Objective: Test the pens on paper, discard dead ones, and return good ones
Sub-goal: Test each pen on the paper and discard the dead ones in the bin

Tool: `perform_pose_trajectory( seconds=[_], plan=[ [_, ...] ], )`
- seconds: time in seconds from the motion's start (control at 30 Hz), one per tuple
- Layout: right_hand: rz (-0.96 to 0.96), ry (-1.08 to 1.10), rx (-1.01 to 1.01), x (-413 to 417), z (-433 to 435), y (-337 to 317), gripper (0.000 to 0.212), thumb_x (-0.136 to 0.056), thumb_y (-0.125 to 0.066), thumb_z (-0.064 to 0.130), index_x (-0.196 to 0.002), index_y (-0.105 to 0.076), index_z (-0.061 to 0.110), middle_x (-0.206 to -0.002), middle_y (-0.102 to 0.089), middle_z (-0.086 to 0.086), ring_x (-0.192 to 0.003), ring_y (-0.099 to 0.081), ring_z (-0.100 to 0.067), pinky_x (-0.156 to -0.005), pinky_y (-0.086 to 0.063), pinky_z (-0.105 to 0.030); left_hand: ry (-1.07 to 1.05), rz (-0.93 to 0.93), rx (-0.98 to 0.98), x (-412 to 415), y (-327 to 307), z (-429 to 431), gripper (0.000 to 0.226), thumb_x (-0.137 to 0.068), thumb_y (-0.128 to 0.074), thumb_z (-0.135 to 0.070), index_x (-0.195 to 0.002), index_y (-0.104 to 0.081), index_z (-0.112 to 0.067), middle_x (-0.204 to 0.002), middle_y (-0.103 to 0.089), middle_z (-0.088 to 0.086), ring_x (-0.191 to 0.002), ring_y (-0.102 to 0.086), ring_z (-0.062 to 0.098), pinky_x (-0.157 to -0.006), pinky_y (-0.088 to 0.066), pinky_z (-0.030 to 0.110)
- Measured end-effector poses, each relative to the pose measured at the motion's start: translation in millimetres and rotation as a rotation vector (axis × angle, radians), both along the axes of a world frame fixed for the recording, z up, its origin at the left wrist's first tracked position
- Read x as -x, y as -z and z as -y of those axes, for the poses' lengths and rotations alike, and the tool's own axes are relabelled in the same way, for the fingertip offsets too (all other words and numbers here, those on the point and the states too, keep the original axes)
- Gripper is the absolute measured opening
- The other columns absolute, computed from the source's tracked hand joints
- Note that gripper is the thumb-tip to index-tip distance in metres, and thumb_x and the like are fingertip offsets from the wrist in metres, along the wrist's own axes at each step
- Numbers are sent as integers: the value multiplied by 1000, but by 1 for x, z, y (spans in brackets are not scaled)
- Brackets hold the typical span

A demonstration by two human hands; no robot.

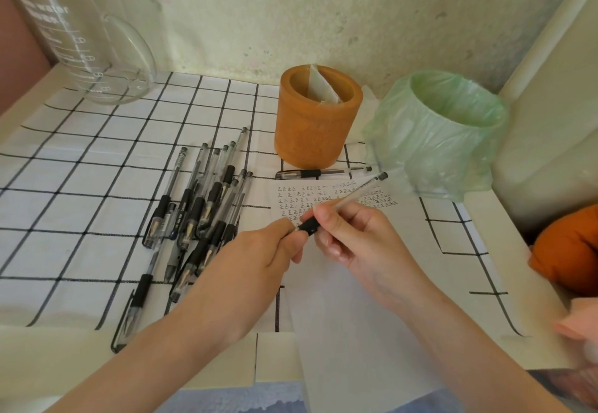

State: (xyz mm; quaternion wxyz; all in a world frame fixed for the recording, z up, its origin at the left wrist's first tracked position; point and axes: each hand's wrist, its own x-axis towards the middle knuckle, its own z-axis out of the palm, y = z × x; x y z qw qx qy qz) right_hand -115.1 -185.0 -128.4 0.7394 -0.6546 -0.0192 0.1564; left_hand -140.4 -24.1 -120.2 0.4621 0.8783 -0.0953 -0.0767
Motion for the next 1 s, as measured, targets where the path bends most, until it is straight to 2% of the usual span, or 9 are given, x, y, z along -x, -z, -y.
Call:
perform_pose_trajectory(
  seconds=[0.1,0.17,0.23,0.33,0.43,0.6,0.73,0.87,1.0],
  plan=[
    [-51,61,6,-2,-7,4,31,-80,-60,36,-79,-67,6,-57,-57,-3,-48,-47,-13,-44,-35,-18,-24,-98,-51,-4,-4,4,36,-92,-30,-47,-76,-54,-26,-59,-48,-7,-52,-46,5,-55,-36,27],
    [-80,108,-19,-6,-6,4,31,-82,-60,35,-76,-68,6,-61,-63,-7,-51,-54,-14,-46,-41,-19,-6,-31,-275,-4,-8,4,53,-82,-16,-64,-88,-52,-26,-67,-55,-6,-63,-55,9,-63,-47,30],
    [-142,179,-43,-14,2,0,33,-87,-57,33,-80,-68,3,-65,-66,-10,-54,-58,-15,-47,-45,-19,-50,96,-511,-3,-9,-2,62,-74,-6,-70,-95,-47,-29,-71,-57,-7,-65,-58,9,-63,-51,29],
    [-260,244,-56,-25,14,-8,42,-96,-48,35,-90,-62,-4,-70,-70,-14,-54,-60,-15,-46,-47,-18,-130,180,-822,-5,-7,-16,49,-86,-12,-61,-96,-45,-26,-69,-54,-9,-60,-57,7,-57,-51,23],
    [-300,179,-69,-33,18,-14,46,-99,-44,32,-104,-56,-12,-79,-73,-19,-53,-62,-15,-44,-47,-19,-156,171,-981,-7,-3,-23,31,-95,-26,-49,-101,-36,-20,-69,-47,-9,-53,-49,6,-45,-38,18],
    [-192,160,137,-41,18,-15,33,-99,-45,15,-113,-55,-13,-76,-71,-17,-52,-59,-15,-43,-42,-19,-194,131,-1152,-2,-2,-21,21,-96,-42,-37,-100,-32,-18,-56,-37,-10,-40,-29,1,-36,-19,17],
    [-135,178,143,-41,16,-13,21,-97,-47,7,-111,-57,-4,-70,-70,-14,-50,-57,-14,-43,-40,-20,-209,43,-1218,-1,-4,-23,21,-91,-53,-34,-100,-39,-20,-52,-37,-10,-37,-23,2,-34,-13,18],
    [-121,173,161,-39,17,-7,20,-98,-46,6,-115,-54,2,-69,-70,-12,-48,-56,-14,-43,-40,-20,-192,135,-1131,-4,-1,-22,15,-98,-36,-34,-100,-36,-19,-58,-36,-10,-44,-29,3,-39,-20,17],
    [-100,136,202,-36,18,-8,18,-97,-48,9,-108,-61,2,-69,-70,-11,-48,-53,-15,-42,-39,-20,-185,183,-1063,-3,0,-20,22,-99,-28,-38,-90,-36,-19,-61,-37,-10,-48,-34,6,-43,-26,17]
  ],
)
